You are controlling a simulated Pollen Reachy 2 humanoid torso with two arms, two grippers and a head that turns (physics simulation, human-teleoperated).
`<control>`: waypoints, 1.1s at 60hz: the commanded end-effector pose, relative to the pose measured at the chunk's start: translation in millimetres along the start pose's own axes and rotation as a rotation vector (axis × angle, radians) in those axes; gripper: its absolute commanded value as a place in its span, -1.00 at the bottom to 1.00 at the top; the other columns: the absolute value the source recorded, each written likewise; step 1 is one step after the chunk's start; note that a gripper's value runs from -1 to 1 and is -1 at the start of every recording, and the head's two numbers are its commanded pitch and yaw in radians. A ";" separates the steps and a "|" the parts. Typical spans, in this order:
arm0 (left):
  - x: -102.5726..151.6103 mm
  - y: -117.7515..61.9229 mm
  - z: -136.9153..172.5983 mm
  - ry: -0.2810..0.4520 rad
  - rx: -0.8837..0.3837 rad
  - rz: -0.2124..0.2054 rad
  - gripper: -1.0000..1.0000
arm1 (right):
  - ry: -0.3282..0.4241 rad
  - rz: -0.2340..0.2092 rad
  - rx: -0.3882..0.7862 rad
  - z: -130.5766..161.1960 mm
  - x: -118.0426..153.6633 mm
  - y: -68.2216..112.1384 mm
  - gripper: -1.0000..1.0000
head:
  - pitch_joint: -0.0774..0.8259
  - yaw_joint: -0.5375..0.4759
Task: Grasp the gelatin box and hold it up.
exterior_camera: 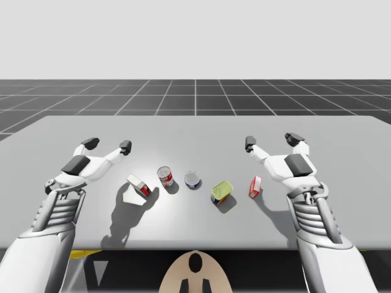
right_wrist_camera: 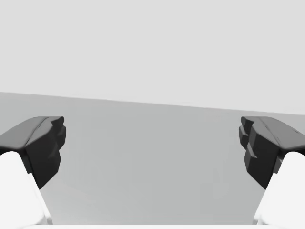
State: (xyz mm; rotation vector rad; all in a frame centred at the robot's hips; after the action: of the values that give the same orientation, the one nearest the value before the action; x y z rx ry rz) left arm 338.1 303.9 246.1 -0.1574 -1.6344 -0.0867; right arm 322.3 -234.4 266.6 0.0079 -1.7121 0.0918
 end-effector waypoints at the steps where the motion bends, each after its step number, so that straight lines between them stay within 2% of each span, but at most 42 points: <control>1: 0.4 0.2 0.1 -0.002 -0.002 0.001 -1.00 | -0.020 -0.003 -0.031 0.7 -1.7 1.1 -1.00 | -0.81 0.07; 6: 0.6 0.2 0.3 -0.004 -0.002 0.000 -1.00 | -0.013 0.000 -0.015 0.0 -1.1 1.9 -1.00 | -0.74 0.07; 16: 1.4 -0.6 0.8 -0.010 0.001 -0.009 -1.00 | -0.005 0.017 -0.030 -2.8 -2.1 -0.2 -1.00 | -0.40 0.06; 18: 1.3 -0.7 0.8 -0.011 0.003 -0.014 -1.00 | -0.005 0.018 -0.031 -3.0 -2.3 -0.2 -1.00 | -0.35 0.06; 20: 0.7 -1.5 0.9 -0.020 0.011 -0.037 -1.00 | -0.004 0.023 -0.030 -3.3 -3.1 0.2 -1.00 | -0.25 0.06; 31: -0.3 -3.0 0.6 -0.024 0.010 -0.055 -1.00 | -0.006 0.036 -0.030 -3.9 -4.2 0.9 -1.00 | 0.08 0.06; 39: 1.1 -3.5 1.4 -0.027 0.009 -0.055 -1.00 | -0.005 0.040 -0.031 -4.1 -4.3 1.0 -1.00 | 0.23 0.01; 55: 3.1 -5.7 3.2 -0.030 0.002 -0.055 -1.00 | -0.007 0.043 -0.032 -4.1 -4.6 1.7 -1.00 | 0.56 -0.35; 66: 4.1 -6.6 3.0 -0.035 -0.001 -0.051 -1.00 | -0.007 0.046 -0.029 -4.8 -5.5 2.4 -1.00 | 0.70 -0.60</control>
State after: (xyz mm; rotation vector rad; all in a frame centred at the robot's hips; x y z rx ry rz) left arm 334.2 298.9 249.4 -0.1153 -1.6704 -0.1239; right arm 327.2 -232.5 262.1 -0.0521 -1.7208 0.0985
